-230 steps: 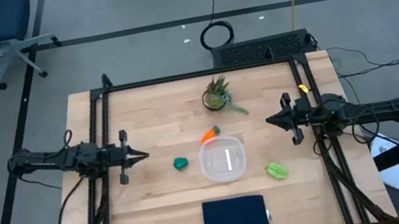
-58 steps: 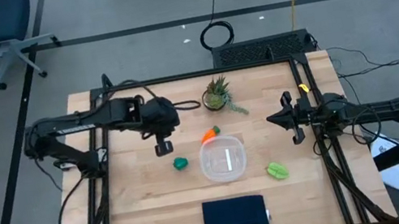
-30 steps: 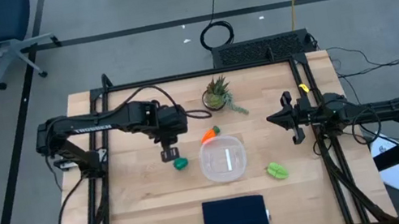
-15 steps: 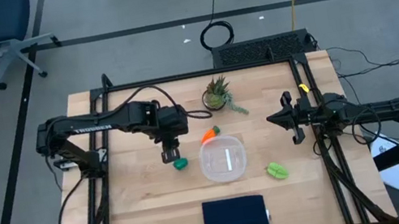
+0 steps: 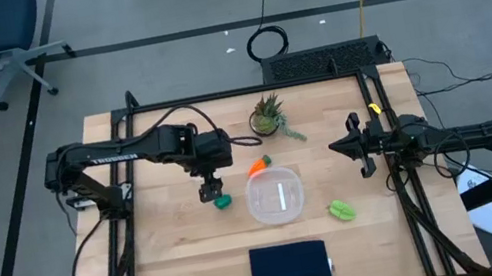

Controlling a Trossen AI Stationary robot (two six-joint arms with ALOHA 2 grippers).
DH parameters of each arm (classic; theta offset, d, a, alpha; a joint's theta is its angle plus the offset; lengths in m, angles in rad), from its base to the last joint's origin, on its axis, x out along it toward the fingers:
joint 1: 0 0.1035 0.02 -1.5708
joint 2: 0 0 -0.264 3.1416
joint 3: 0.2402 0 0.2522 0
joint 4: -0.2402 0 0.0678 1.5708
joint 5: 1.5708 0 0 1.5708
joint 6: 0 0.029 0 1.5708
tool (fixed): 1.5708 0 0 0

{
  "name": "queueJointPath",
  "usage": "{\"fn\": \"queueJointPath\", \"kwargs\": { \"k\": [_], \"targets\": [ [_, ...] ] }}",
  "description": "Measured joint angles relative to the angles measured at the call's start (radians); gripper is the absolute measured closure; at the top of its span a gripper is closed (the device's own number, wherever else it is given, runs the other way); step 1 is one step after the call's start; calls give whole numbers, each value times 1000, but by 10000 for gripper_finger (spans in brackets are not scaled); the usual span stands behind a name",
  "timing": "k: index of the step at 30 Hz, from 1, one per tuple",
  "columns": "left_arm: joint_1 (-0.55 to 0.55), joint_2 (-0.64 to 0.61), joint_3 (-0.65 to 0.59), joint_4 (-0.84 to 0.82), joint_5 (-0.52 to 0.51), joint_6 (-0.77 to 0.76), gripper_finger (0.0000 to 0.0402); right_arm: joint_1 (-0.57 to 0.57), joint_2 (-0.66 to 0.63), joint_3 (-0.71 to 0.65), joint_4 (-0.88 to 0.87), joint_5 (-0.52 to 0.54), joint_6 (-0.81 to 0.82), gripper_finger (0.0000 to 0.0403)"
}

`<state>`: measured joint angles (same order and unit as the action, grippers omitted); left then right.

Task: Pick and placing Produce into tupperware
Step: Put the bell pepper into the transparent bin

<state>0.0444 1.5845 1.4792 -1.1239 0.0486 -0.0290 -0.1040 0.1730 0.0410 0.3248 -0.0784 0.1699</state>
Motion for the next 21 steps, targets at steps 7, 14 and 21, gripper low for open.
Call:
{"fn": "queueJointPath", "kwargs": {
  "k": [7, 14, 21],
  "targets": [
    [0, -2, -28, 35, 15, -11, 80, 0, 0, 0, 0, 0, 0, 403],
    [0, -1, -136, 91, 90, -6, 80, 0, 0, 0, 0, 0, -1, 403],
    [0, -2, -225, 183, 130, -24, 80, 0, 0, 0, 0, 0, -2, 403]
  ]
}}
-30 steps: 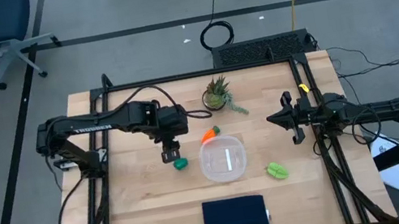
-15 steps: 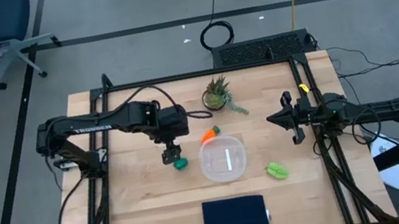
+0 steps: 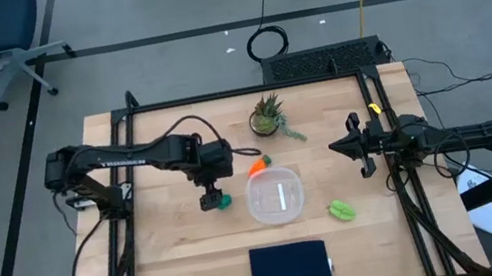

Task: Pick and placing Produce into tupperware
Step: Put the bell pepper into the transparent bin

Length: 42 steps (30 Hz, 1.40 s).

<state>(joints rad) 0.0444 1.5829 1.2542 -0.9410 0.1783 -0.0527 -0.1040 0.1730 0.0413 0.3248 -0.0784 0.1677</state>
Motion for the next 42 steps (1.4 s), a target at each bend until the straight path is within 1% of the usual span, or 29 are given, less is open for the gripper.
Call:
{"fn": "queueJointPath", "kwargs": {
  "k": [7, 14, 18, 24, 37, 42],
  "targets": [
    [-1, 0, -84, 90, 25, -3, 80, 0, 0, 0, 0, 0, 0, 403],
    [2, 0, -135, 162, 34, -56, 80, 0, 0, 0, 0, 0, -4, 403],
    [1, 0, -174, 210, 56, -59, 80, 0, 0, 0, 0, 0, -4, 403],
    [-6, 0, -226, 273, 53, -52, 80, 0, 0, 0, -1, 0, -5, 403],
    [-6, 1, -260, 334, 48, -56, 80, 0, 0, 0, -1, 0, -5, 403],
    [-6, 1, -261, 344, 22, -63, 80, 0, 0, 0, -1, 0, -5, 403]
  ]
}}
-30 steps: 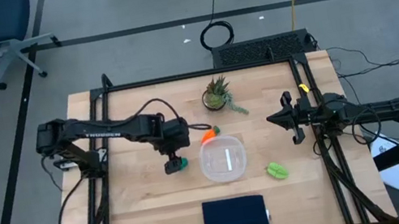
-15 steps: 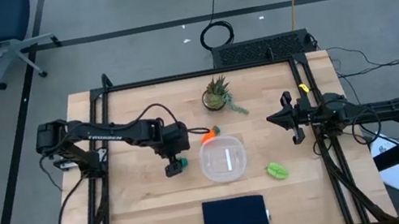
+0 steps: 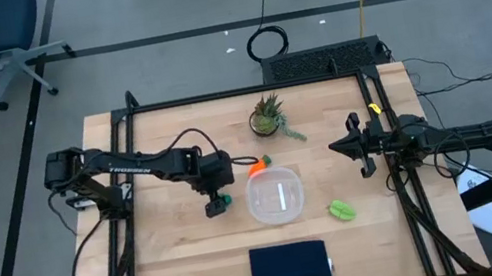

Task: Pick and placing Produce into tupperware
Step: Put the bell pepper into the transparent bin

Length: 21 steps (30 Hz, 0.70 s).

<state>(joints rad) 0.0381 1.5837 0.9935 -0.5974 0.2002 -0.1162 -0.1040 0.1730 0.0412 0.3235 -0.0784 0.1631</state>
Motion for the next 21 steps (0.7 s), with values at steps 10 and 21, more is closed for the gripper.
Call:
{"fn": "queueJointPath", "kwargs": {
  "k": [10, 21],
  "targets": [
    [-23, 0, -71, 72, -18, -15, 80, 0, 0, 0, -1, 0, 0, 403],
    [-35, 0, -148, 163, -53, -52, 80, 0, 0, 0, 0, 0, 0, 403]
  ]
}}
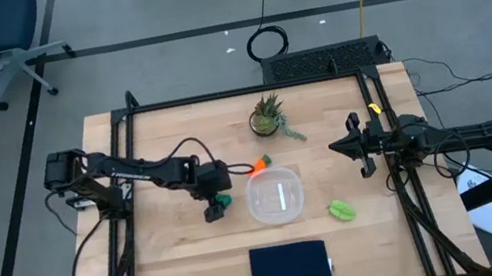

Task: Pick and placing Produce into tupperware
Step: Put the bell pepper into the transparent bin

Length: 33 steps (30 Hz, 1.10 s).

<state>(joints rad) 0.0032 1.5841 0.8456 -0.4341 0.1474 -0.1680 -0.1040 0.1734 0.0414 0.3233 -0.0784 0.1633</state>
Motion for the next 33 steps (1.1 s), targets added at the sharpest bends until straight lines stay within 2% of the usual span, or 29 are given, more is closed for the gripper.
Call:
{"fn": "queueJointPath", "kwargs": {
  "k": [15, 33],
  "targets": [
    [0, 0, -94, 157, 0, -14, 80, 0, 0, 0, 0, 0, 0, 403],
    [1, 0, -96, 171, -18, 16, 82, 0, 0, 0, 1, 0, 0, 403]
  ]
}}
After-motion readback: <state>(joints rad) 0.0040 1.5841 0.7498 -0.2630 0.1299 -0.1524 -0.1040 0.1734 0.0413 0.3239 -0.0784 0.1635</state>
